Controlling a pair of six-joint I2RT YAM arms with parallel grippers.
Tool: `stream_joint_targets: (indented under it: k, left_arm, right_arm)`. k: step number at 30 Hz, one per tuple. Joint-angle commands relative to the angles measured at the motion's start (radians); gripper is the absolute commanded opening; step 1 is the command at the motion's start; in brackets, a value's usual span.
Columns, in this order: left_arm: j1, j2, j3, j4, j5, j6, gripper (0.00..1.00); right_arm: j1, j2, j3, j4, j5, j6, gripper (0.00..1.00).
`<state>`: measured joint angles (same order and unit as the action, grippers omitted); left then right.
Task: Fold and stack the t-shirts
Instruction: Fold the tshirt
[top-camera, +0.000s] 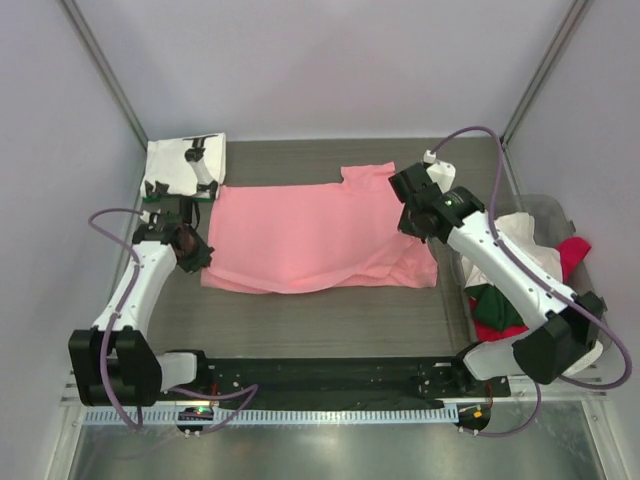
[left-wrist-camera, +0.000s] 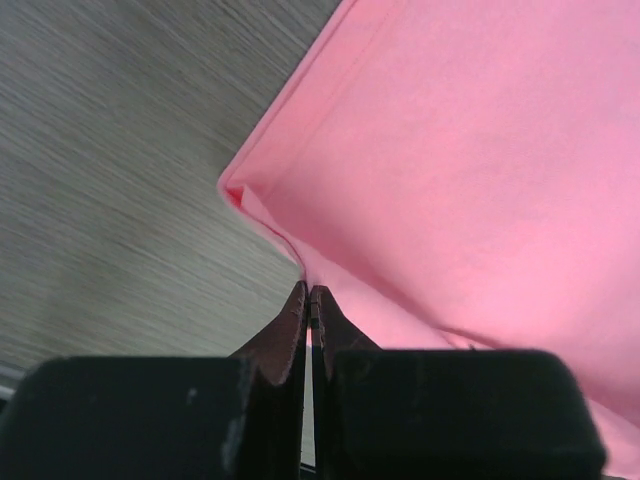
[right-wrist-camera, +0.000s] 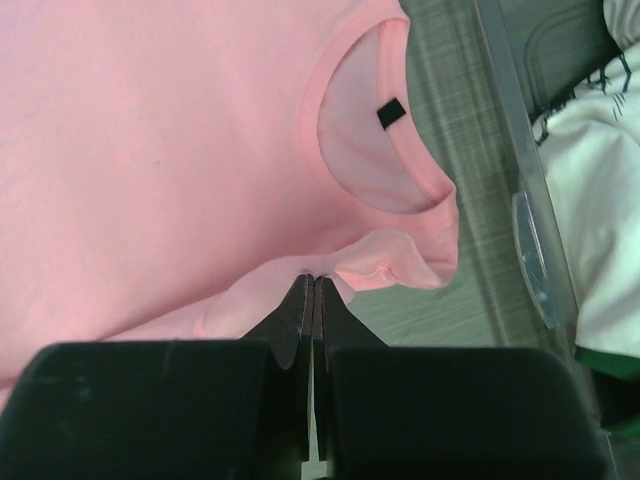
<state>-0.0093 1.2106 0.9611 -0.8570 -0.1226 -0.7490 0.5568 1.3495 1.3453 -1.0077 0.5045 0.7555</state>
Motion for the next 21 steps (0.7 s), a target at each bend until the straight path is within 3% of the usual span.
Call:
stream_joint_targets:
  k: [1, 10, 21]
  left_arm:
    - [0.037, 0.053, 0.053, 0.073, -0.026, 0.048, 0.00]
    - [0.072, 0.214, 0.119, 0.121, -0.046, 0.082, 0.00]
    - [0.081, 0.355, 0.195, 0.156, -0.022, 0.120, 0.00]
  right_arm:
    - [-0.034, 0.069, 0.075, 0.084, -0.030, -0.111, 0.01]
    - [-0.139, 0.240, 0.155, 0.118, -0.073, -0.160, 0.01]
    - [-0.199, 0.335, 0.209, 0.124, -0.084, -0.183, 0.01]
